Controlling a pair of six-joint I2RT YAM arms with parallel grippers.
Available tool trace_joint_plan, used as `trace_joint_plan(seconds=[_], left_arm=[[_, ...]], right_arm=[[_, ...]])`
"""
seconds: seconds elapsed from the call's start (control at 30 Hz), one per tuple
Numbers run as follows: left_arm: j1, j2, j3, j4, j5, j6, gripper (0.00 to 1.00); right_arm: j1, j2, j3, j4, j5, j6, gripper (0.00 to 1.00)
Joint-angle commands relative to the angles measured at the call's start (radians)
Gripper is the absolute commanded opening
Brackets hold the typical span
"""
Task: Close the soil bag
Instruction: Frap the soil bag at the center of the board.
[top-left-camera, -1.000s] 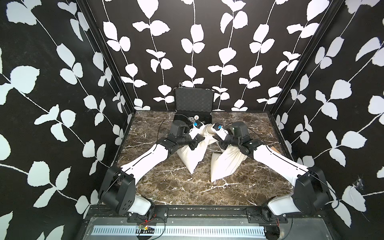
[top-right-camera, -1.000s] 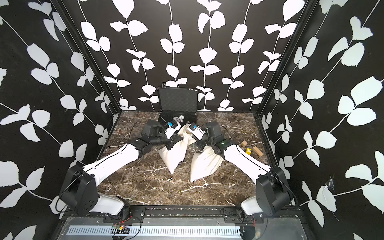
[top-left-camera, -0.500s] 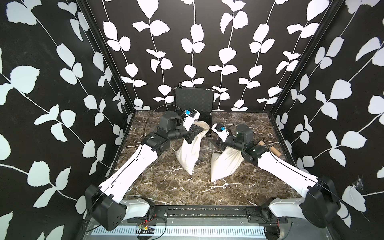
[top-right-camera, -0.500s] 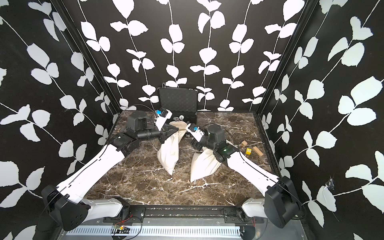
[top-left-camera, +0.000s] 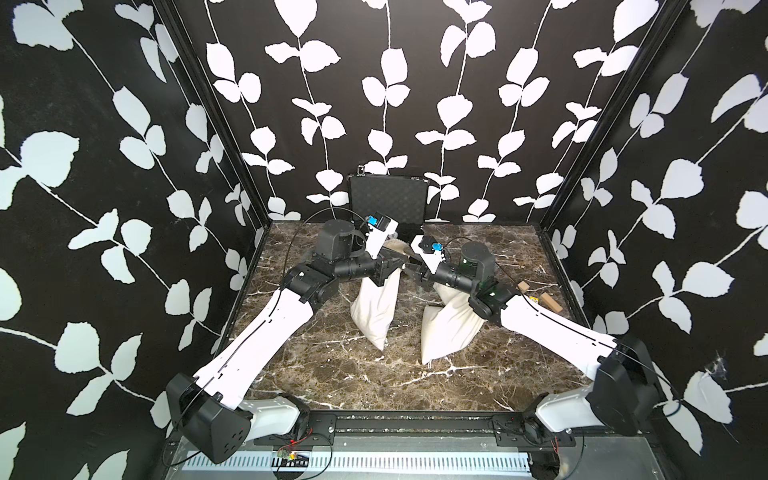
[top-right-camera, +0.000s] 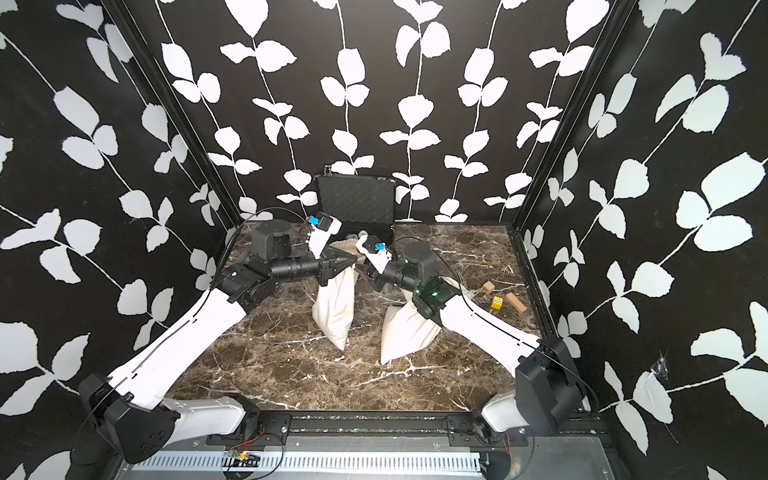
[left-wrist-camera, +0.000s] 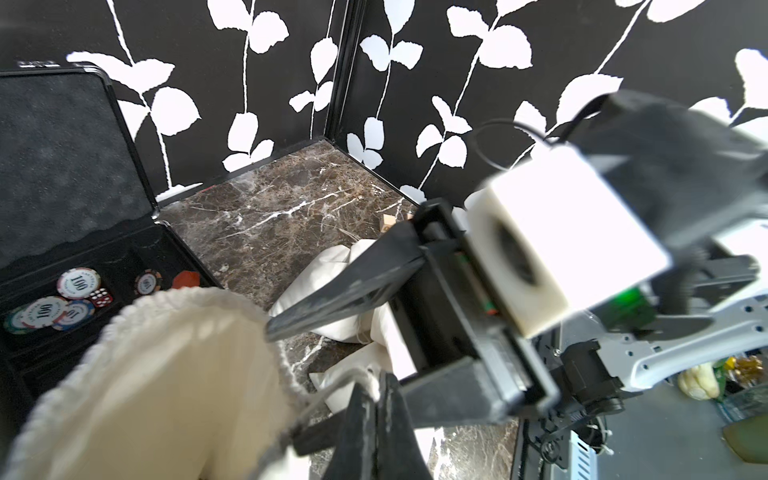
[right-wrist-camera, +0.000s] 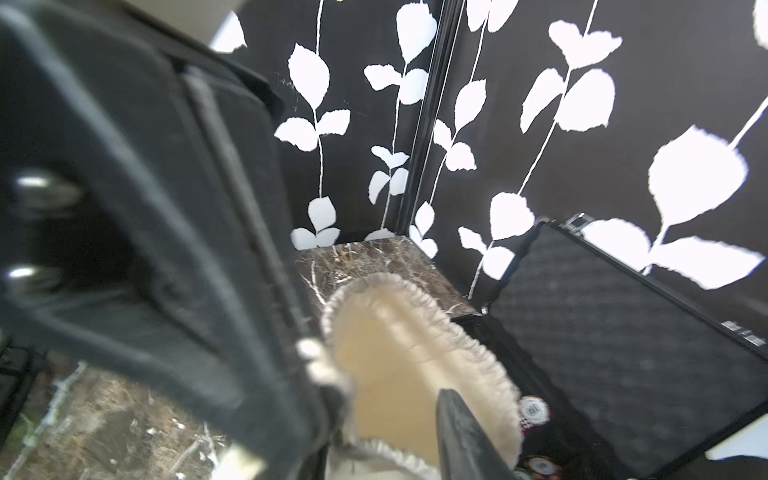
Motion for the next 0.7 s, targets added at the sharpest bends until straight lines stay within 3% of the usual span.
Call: trace_joint_plan(seconds=[0.0,0.13,0.23,0.43,0.67], left_arm=[[-0.005,-0.059,0.008,0.068,0.069,-0.056,0.0],[-0.006,-0.076,0.025,0.103,0.117,-0.114,0.0],[-0.006,-0.108,0.059,0.114,0.124,-0.157,0.0],[-0.001,-0.173,0.221,0.053,0.034,-0.163,0.0],[0.01,-0.184,0.358,0.013,-0.107,-0.175,0.0]], right_arm=[[0.007,0.038,0.023,0.105,-0.008,0.056,0.34],[0.006,0.096,0.022,0.124,0.003,0.075,0.19],[-0.001,0.138,0.016,0.079,0.11,0.067,0.15],[-0.059,0.238,-0.051,0.001,0.281,0.073,0.15],[-0.098,0.14,-0.142,-0.055,0.365,0.052,0.16]])
